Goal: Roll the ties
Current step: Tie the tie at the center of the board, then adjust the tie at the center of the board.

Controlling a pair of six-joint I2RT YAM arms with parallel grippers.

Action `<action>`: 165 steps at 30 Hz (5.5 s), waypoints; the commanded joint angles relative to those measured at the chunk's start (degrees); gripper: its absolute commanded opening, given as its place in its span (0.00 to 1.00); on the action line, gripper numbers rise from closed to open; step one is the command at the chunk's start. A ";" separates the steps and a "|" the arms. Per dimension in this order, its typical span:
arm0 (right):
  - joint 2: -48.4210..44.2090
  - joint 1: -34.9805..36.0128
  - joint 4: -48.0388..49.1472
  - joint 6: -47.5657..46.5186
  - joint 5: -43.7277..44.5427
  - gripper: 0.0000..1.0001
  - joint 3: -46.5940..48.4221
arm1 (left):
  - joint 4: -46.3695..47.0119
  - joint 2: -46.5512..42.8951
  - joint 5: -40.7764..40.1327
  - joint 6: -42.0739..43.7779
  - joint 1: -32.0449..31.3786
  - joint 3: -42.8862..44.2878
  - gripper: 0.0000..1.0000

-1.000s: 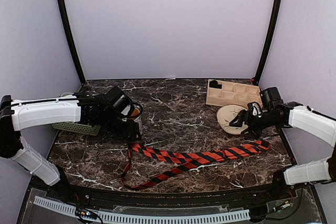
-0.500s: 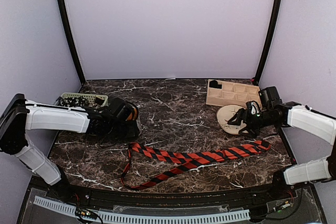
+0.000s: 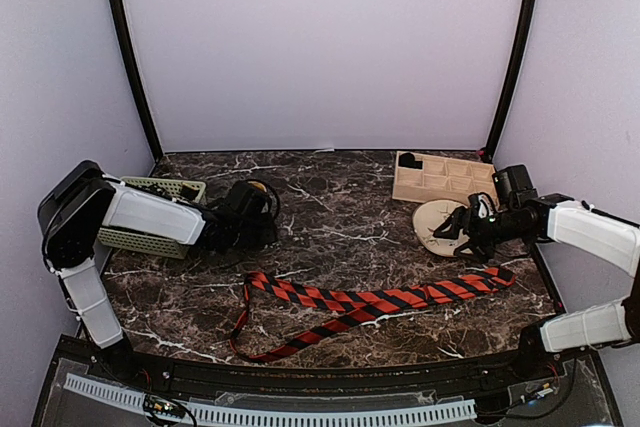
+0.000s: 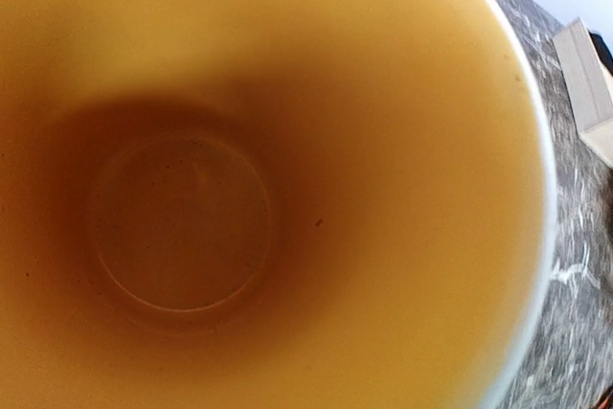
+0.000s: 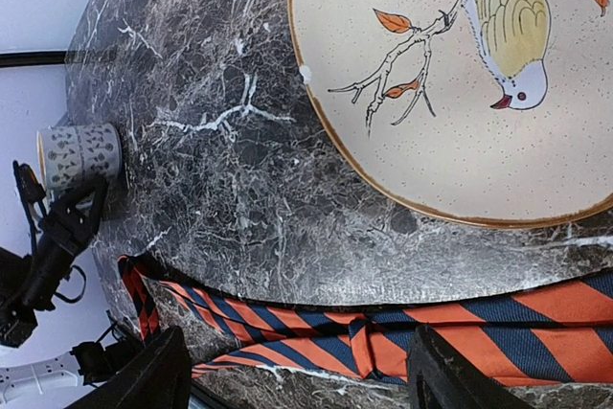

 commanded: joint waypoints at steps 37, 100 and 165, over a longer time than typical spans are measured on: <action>27.32 38.75 13.30 -3.95 -0.22 0.68 23.88 | -58.94 -31.11 11.03 -38.65 -19.74 -7.09 0.61; 52.35 47.07 13.34 -4.38 -1.77 0.43 39.89 | -49.87 -17.97 11.02 -39.72 -20.54 -9.91 0.42; 0.79 16.94 -1.28 -3.40 -0.11 0.72 5.12 | -33.47 -11.02 25.11 35.80 -4.78 19.56 0.99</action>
